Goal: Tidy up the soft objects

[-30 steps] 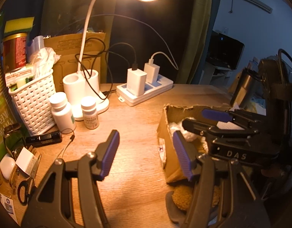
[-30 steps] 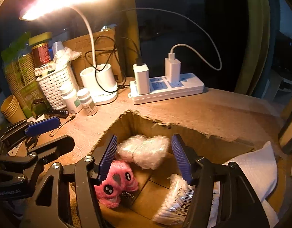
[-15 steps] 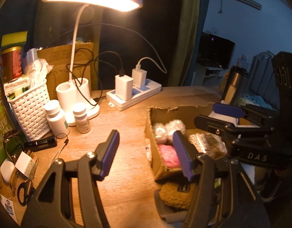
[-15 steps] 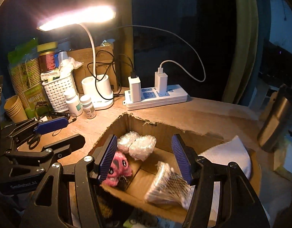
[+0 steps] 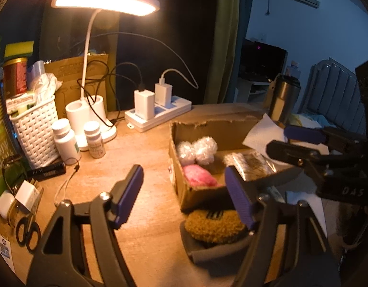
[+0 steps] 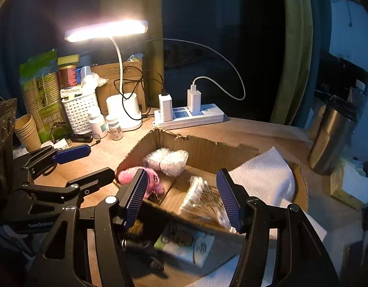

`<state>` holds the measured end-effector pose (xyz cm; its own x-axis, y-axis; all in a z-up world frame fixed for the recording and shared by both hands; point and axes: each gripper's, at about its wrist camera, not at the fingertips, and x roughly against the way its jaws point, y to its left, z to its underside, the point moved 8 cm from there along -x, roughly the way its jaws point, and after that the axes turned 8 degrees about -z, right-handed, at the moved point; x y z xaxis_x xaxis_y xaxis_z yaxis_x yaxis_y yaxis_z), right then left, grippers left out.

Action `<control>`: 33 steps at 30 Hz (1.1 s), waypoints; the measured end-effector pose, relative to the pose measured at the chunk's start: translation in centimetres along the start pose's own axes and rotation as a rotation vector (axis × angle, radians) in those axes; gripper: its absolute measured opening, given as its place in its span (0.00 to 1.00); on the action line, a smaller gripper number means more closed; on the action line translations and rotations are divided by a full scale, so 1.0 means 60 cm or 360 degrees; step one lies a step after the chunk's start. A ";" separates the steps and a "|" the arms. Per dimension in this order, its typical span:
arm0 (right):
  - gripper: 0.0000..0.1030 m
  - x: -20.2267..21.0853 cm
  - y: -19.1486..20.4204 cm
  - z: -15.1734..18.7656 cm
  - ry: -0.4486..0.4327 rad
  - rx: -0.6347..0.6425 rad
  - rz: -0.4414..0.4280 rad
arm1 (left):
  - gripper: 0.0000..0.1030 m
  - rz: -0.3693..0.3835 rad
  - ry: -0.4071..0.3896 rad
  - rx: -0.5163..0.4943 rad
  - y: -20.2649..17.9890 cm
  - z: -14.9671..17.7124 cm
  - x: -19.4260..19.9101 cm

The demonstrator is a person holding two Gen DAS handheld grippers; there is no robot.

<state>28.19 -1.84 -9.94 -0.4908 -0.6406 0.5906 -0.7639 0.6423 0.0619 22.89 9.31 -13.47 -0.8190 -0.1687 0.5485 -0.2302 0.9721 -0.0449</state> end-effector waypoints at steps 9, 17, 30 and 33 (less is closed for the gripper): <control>0.61 0.023 0.003 0.035 0.0007 -0.0030 0.0012 | 0.70 0.0041 0.0036 -0.0032 -0.017 0.031 0.004; 0.62 0.030 -0.005 0.066 0.0030 -0.0095 0.0019 | 0.71 0.0097 0.0108 -0.0054 -0.034 0.052 -0.008; 0.68 0.003 -0.025 0.118 0.0141 -0.0171 0.0009 | 0.77 0.0164 0.0244 -0.0125 -0.062 0.081 -0.032; 0.69 -0.007 -0.031 0.127 0.0175 -0.0194 0.0004 | 0.77 0.0174 0.0281 -0.0135 -0.065 0.087 -0.037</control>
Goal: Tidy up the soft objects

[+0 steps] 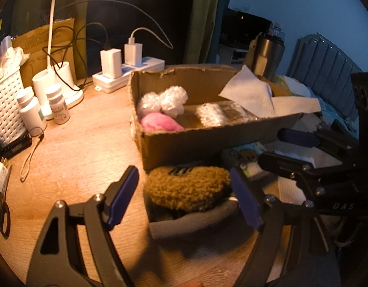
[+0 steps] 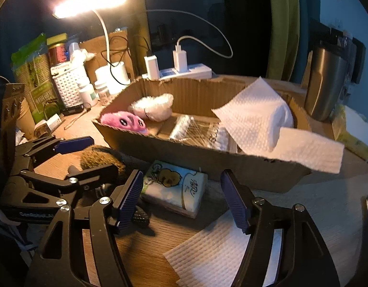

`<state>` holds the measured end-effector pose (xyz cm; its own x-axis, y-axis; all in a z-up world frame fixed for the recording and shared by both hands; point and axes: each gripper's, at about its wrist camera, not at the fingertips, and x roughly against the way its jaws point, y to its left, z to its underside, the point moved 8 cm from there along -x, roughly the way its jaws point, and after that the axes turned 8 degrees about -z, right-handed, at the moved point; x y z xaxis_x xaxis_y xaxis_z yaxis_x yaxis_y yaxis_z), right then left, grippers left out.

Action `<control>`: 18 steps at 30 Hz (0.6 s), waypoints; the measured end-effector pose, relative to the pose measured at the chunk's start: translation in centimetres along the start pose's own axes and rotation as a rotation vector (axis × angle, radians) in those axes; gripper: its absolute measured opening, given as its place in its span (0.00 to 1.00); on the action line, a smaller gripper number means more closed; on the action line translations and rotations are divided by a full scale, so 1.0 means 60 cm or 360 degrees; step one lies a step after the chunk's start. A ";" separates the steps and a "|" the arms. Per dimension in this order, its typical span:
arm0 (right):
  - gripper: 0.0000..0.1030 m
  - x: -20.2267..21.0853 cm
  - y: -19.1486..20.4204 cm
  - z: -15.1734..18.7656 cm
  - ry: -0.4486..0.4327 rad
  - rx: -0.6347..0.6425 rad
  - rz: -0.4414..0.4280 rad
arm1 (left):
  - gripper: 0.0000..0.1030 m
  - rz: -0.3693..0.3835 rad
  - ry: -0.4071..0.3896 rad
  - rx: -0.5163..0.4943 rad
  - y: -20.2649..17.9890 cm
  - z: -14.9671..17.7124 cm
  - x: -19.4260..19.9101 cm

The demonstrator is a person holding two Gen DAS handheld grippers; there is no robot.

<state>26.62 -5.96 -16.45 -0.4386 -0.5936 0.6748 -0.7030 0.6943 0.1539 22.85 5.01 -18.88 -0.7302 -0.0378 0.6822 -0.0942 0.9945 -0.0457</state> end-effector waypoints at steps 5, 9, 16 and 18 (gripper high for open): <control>0.73 -0.023 -0.002 0.011 0.0079 -0.0077 -0.0094 | 0.77 0.0001 0.0047 0.0025 0.005 0.005 -0.008; 0.82 -0.032 0.000 0.012 0.0101 -0.0091 -0.0102 | 0.77 -0.0008 0.0123 0.0071 0.015 0.013 -0.021; 0.82 -0.039 0.008 0.009 0.0121 -0.0037 -0.0072 | 0.75 -0.0048 0.0110 0.0102 0.025 0.013 -0.018; 0.82 -0.043 0.010 0.011 0.0141 -0.0023 -0.0077 | 0.75 -0.0053 0.0110 0.0105 0.027 0.014 -0.018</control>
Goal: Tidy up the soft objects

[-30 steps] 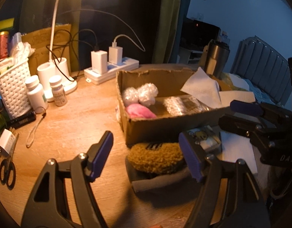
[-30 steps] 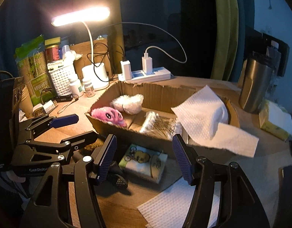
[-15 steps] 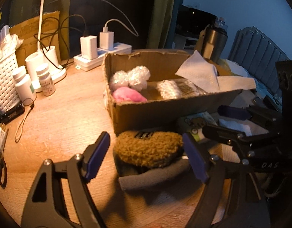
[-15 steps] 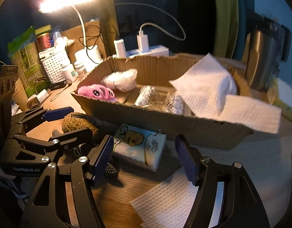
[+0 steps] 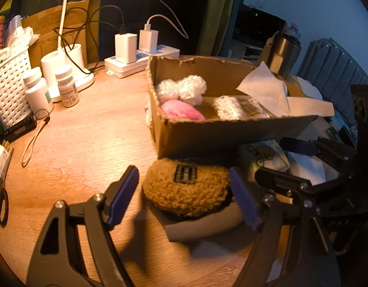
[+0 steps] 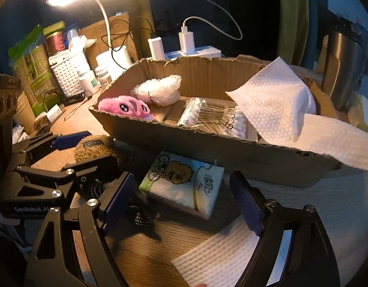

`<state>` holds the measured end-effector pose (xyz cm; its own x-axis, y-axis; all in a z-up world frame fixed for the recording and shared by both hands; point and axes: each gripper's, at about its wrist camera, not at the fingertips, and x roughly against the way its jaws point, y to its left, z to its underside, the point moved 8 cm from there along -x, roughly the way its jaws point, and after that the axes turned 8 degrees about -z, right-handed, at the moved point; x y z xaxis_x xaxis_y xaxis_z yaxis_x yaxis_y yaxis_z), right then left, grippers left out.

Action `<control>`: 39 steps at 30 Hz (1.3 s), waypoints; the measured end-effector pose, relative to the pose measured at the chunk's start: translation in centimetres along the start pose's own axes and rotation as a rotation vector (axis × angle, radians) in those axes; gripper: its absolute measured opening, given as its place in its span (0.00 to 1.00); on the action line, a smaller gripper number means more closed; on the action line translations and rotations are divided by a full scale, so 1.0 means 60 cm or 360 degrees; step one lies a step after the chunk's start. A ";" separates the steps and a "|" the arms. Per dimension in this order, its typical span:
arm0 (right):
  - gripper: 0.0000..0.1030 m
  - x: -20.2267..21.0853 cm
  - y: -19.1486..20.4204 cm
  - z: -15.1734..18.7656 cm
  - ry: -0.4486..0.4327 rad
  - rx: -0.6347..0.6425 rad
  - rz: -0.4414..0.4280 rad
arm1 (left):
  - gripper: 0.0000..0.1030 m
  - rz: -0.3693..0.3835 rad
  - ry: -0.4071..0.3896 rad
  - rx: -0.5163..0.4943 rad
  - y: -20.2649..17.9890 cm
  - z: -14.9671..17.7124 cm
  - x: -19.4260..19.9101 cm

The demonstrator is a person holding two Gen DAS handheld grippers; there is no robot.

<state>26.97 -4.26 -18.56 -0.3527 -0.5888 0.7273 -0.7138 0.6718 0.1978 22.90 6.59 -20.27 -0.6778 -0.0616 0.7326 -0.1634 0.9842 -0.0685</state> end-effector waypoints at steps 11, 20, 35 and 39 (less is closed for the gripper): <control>0.74 -0.014 0.009 0.004 0.0024 0.0109 0.0053 | 0.58 0.0038 0.0015 0.0018 0.003 0.002 0.001; 0.73 -0.001 0.013 0.003 -0.0003 0.0149 0.0079 | 0.55 0.0078 -0.0027 0.0018 0.000 0.000 0.012; 0.73 0.071 0.011 -0.021 -0.0150 0.0154 0.0072 | 0.55 0.0198 -0.0115 0.0073 0.008 -0.021 0.052; 0.73 0.086 0.005 -0.024 -0.0179 0.0137 0.0055 | 0.55 0.0220 -0.0129 0.0059 0.001 -0.028 0.063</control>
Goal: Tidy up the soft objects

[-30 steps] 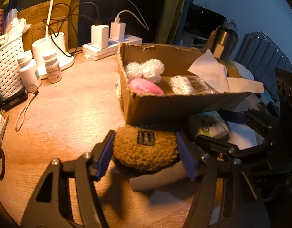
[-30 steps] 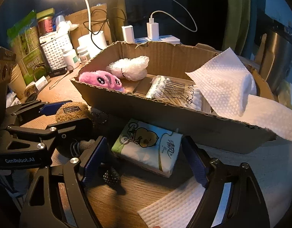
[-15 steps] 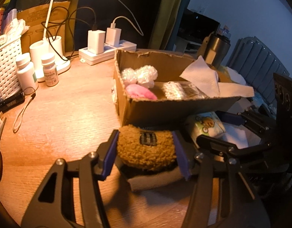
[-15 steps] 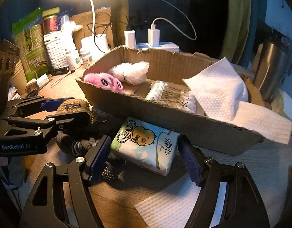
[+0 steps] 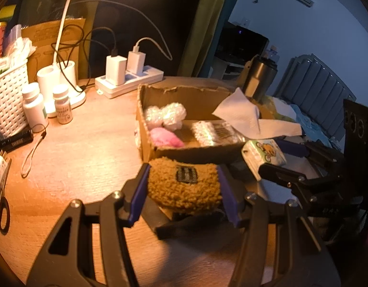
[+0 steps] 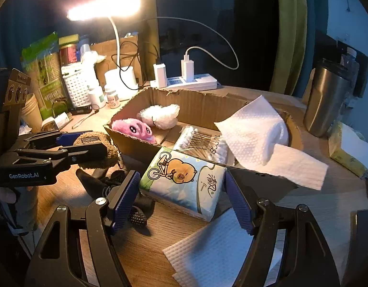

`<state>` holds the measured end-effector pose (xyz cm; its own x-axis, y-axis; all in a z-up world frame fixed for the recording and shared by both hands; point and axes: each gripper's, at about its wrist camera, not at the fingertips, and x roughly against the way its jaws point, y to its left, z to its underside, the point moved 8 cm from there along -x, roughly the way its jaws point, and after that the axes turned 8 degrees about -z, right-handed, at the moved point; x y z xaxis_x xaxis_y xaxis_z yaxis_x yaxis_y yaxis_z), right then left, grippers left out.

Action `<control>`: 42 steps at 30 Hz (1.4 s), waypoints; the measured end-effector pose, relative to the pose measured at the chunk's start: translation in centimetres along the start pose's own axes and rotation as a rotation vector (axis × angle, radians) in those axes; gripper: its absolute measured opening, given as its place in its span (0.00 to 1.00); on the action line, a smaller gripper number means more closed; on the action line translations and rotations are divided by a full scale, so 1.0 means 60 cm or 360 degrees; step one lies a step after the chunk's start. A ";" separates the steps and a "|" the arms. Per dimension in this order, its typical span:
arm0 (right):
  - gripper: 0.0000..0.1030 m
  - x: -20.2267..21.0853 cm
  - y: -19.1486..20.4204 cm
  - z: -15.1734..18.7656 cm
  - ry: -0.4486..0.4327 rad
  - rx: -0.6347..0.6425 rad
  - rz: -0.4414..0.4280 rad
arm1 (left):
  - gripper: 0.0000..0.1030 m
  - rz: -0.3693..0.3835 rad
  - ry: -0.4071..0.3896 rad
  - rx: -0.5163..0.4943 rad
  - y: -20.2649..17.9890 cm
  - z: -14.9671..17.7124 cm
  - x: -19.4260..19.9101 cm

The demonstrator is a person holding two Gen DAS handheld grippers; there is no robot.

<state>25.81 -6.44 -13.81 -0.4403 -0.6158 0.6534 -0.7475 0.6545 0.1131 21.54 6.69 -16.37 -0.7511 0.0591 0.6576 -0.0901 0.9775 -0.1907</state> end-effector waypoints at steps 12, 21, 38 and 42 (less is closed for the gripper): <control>0.73 0.036 -0.009 -0.021 -0.0069 0.0018 0.0002 | 0.55 0.0035 -0.0104 -0.0020 -0.025 -0.032 0.038; 0.73 0.045 -0.015 -0.041 -0.0102 0.0034 -0.0002 | 0.55 0.0021 -0.0144 -0.0044 -0.037 -0.066 0.037; 0.73 0.035 -0.055 -0.089 -0.0142 0.0052 0.0000 | 0.55 -0.0031 -0.0215 -0.0204 -0.073 -0.124 0.008; 0.73 0.020 -0.070 -0.093 -0.0135 0.0036 -0.0011 | 0.55 -0.0092 -0.0198 -0.0244 -0.073 -0.128 -0.012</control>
<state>31.21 -7.49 -9.30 -0.4748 -0.6560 0.5867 -0.7614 0.6405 0.1000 27.50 3.93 -10.44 -0.8234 -0.0143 0.5673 -0.0421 0.9985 -0.0360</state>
